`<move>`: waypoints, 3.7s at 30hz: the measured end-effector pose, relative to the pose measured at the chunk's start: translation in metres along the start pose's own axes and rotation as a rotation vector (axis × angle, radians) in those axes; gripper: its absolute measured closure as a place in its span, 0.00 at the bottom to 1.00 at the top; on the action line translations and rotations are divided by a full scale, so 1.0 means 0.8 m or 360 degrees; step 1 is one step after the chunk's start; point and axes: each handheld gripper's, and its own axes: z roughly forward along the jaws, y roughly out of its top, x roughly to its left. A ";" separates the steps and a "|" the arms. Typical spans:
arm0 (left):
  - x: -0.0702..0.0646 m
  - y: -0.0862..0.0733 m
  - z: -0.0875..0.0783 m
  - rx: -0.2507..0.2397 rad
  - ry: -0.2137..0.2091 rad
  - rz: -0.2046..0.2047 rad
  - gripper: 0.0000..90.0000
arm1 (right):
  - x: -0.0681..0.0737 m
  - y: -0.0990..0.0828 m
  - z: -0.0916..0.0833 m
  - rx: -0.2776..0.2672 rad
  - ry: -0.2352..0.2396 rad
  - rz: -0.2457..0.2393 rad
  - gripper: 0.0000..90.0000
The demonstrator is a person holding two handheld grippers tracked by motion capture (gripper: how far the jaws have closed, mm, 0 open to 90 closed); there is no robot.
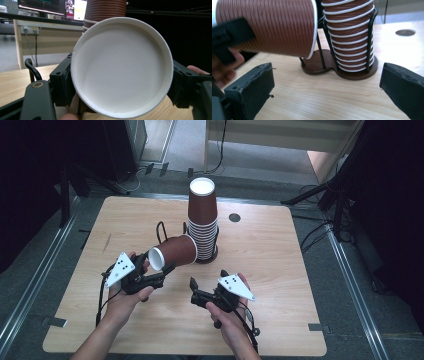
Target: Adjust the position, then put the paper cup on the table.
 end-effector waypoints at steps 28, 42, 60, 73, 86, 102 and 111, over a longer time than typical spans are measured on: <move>-0.013 -0.007 0.005 -0.0039 -0.0024 0.0037 0.26 | 0.006 0.028 0.000 0.0004 0.0089 0.1225 0.00; -0.029 -0.011 0.010 -0.0042 -0.0093 0.0045 0.26 | 0.014 0.027 0.009 0.0015 0.0183 0.1689 0.00; -0.045 -0.016 0.015 -0.0066 -0.0173 0.0089 0.26 | -0.001 0.022 0.023 0.0020 0.0315 0.2026 0.00; -0.052 -0.022 0.017 -0.0083 -0.0197 0.0137 0.26 | -0.001 0.019 0.030 0.0057 0.0344 0.2119 0.00; -0.056 -0.024 0.019 -0.0078 -0.0230 0.0149 0.26 | -0.006 0.018 0.038 0.0077 0.0352 0.2181 0.03; -0.056 -0.018 0.012 -0.0056 -0.0184 0.0115 0.24 | -0.010 0.015 0.045 0.0085 0.0442 0.2212 0.11; -0.052 -0.009 0.003 -0.0050 -0.0180 -0.0051 0.00 | -0.014 0.022 0.041 0.0012 0.0483 0.2154 0.12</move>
